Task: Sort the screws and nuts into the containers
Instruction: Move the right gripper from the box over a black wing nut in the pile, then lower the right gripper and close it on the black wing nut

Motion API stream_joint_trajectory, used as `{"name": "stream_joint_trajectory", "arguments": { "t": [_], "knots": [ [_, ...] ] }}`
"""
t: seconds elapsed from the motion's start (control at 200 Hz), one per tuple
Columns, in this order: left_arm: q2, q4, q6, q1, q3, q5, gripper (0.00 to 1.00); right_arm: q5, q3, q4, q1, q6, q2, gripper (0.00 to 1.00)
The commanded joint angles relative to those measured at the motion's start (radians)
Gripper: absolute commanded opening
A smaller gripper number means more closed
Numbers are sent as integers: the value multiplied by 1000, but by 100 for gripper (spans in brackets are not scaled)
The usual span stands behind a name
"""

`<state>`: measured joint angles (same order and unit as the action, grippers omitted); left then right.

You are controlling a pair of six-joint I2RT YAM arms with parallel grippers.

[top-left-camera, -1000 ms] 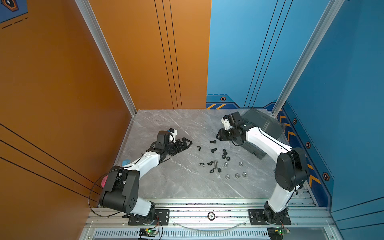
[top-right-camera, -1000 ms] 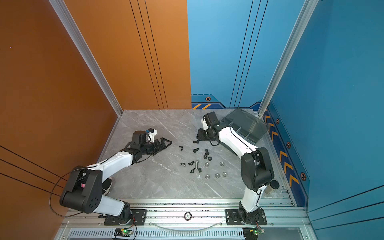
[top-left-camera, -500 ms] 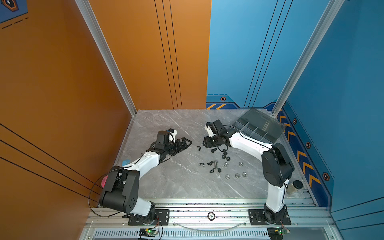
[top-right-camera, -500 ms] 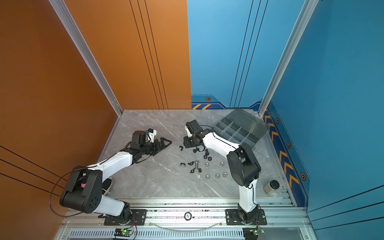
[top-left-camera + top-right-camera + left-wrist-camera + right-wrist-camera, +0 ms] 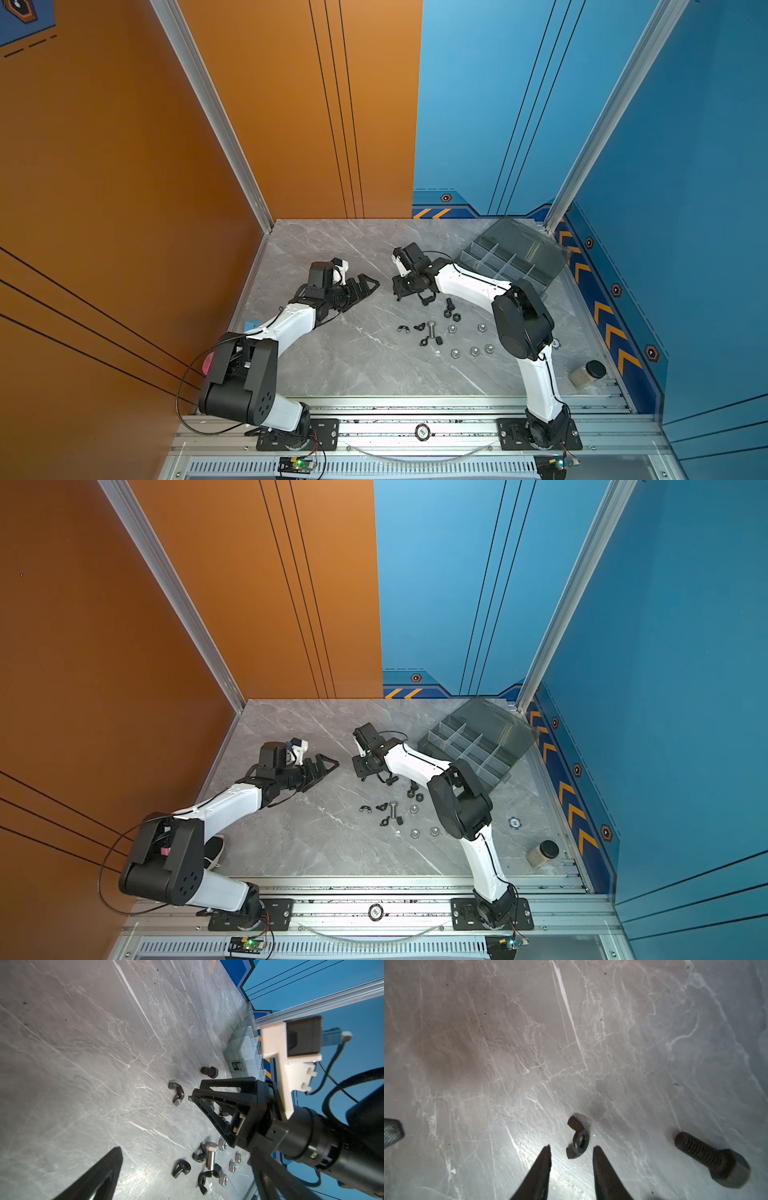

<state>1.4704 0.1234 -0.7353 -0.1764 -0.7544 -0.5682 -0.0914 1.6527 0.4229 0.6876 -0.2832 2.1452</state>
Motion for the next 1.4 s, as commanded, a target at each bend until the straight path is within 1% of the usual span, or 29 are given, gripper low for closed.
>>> {"name": "stream_joint_trajectory", "arguments": {
  "t": [0.0, 0.12, 0.23, 1.397],
  "knots": [
    [-4, 22, -3, 12, 18, -42, 98, 36, 41, 43, 6, 30, 27, 35],
    [1, 75, -33, 21, 32, -76, 98, 40, 45, 45, 6, 37, 36, 33],
    [10, 91, -46, 24, 39, -83, 98, 36, 51, 46, 6, 36, 45, 31],
    [10, 88, -38, 31, 47, -80, 98, 9, 56, 33, 6, 16, 110, 24]
  ]
}}
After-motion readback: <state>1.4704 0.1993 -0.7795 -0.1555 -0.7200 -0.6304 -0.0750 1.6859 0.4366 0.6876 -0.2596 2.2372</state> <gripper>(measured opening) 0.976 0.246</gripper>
